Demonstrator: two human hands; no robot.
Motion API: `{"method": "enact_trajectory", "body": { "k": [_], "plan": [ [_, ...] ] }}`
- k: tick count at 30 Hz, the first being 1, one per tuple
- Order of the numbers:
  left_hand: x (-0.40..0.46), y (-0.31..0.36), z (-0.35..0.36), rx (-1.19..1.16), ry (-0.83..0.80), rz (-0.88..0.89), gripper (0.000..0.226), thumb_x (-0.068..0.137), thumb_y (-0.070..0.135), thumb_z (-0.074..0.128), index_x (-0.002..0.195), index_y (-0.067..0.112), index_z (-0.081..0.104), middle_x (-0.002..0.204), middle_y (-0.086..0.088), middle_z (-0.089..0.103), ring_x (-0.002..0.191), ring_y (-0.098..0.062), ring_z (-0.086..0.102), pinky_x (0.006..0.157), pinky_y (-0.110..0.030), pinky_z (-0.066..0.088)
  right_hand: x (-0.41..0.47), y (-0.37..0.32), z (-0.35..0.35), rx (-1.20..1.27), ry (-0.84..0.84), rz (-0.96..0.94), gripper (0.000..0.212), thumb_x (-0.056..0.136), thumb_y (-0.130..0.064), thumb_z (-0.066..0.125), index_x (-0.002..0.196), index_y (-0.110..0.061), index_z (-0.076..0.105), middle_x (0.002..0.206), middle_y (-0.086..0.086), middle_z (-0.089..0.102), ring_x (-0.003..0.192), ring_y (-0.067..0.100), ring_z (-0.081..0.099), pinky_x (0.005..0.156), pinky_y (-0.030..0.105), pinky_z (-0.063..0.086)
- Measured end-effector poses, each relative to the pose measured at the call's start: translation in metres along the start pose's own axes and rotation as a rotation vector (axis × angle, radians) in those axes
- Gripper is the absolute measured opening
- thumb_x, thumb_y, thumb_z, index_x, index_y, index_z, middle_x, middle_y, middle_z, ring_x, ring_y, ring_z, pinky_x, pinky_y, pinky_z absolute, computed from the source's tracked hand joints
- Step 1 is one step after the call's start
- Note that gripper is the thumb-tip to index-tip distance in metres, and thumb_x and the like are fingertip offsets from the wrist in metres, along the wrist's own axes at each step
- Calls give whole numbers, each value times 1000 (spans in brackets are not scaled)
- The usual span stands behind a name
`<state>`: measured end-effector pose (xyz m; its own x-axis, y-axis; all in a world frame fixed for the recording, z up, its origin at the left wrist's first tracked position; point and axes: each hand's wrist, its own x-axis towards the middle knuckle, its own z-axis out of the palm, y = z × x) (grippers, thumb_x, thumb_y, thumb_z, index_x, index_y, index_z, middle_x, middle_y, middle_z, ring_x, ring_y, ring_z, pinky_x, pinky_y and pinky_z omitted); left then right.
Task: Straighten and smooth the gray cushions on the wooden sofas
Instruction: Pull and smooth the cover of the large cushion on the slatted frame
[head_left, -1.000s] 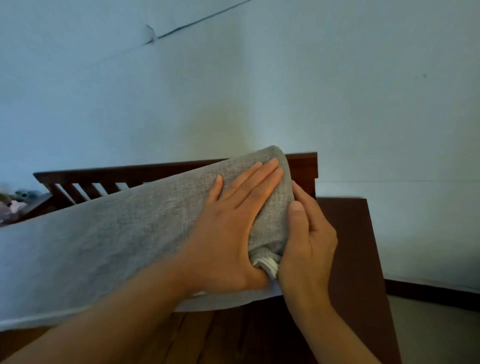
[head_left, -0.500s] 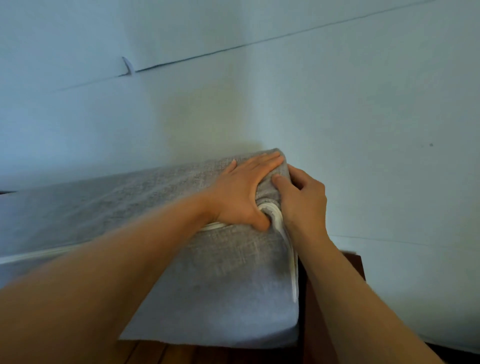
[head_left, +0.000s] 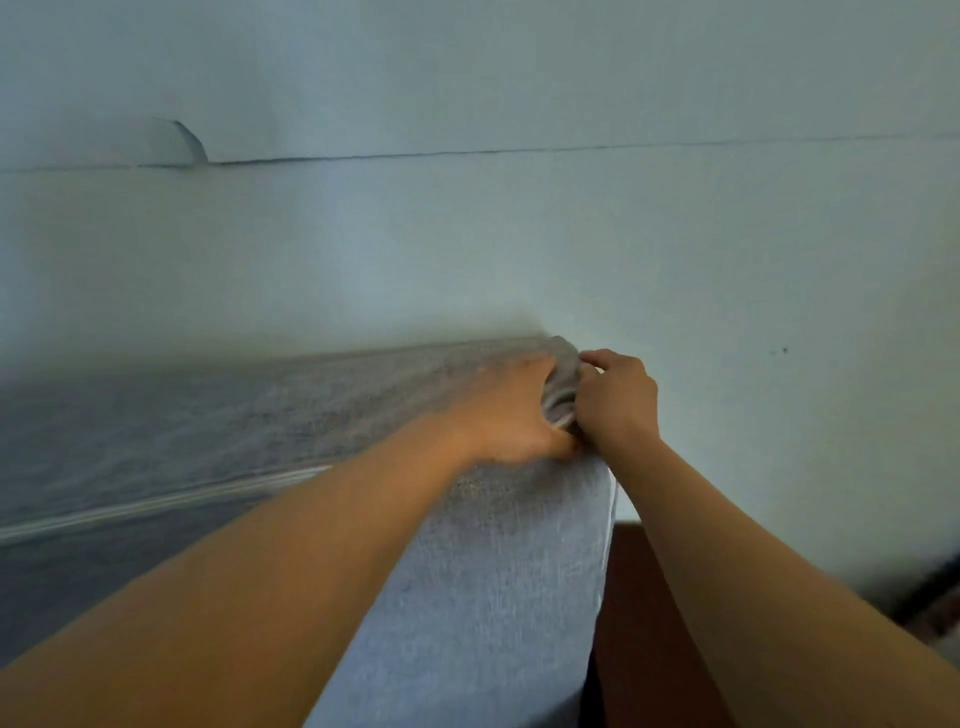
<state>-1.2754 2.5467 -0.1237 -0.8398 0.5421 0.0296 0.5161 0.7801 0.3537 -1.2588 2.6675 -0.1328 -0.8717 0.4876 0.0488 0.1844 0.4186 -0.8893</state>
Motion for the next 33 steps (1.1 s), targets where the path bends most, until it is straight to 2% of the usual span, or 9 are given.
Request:
{"method": "enact_trajectory", "body": {
  "k": [2,4,7,10,13,18,24,27,33],
  "plan": [
    [-47,-20,-5,266,28,-36,92,72,72,59,146,30,26,153,7,28,140,-19,29,110,-41,28,-11,-4,0,-216,47,-78,33,97,-13,39,120,-15,63,117,16,62,106,35,57,83,32,41],
    [-96,-54,-14,423,131,-129,104,67,90,34,151,32,17,159,10,14,145,-14,15,116,-43,15,-27,-9,6,-498,49,-257,36,100,-16,32,124,-14,59,127,12,56,119,32,49,95,36,37],
    [-159,-97,-22,490,344,-316,109,63,94,8,137,24,49,144,-1,46,134,-24,40,105,-62,25,-66,-11,24,-724,-138,-596,58,99,-44,11,134,-20,49,147,1,40,140,22,26,114,43,13],
    [-184,-112,-17,483,426,-425,96,71,89,15,120,20,61,127,-7,59,116,-31,53,91,-64,35,-95,-10,43,-755,-199,-788,83,84,-65,-1,138,-23,46,145,1,44,136,28,33,112,46,19],
    [-178,-117,-14,489,455,-400,87,71,84,27,118,20,62,124,-8,59,112,-32,54,90,-61,37,-93,-8,54,-787,-189,-787,83,84,-69,3,137,-24,47,142,1,48,133,29,38,112,47,22],
    [-169,-128,-21,454,451,-378,90,67,85,23,127,25,53,129,-2,51,118,-29,45,98,-55,30,-91,-8,64,-772,-90,-769,71,89,-65,16,122,-20,60,127,6,59,118,32,49,106,47,25],
    [-163,-138,-31,405,364,-367,94,64,89,25,134,29,41,134,1,40,125,-23,34,102,-46,21,-126,-31,92,-809,-225,-796,72,86,-51,-3,146,-31,31,150,-6,35,138,27,26,113,46,7],
    [-170,-141,-39,313,254,-259,78,80,67,51,142,25,30,145,2,31,135,-20,26,111,-47,14,-149,-52,123,-775,-311,-719,53,100,-45,8,151,-35,18,156,-14,21,145,21,10,116,44,-4],
    [-246,-201,-85,502,135,-96,69,93,49,48,150,21,20,158,5,17,144,-11,16,115,-50,-2,-202,-96,176,-839,-350,-606,51,102,-47,16,152,-35,14,159,-14,11,147,18,5,116,42,-1]
  ]
}}
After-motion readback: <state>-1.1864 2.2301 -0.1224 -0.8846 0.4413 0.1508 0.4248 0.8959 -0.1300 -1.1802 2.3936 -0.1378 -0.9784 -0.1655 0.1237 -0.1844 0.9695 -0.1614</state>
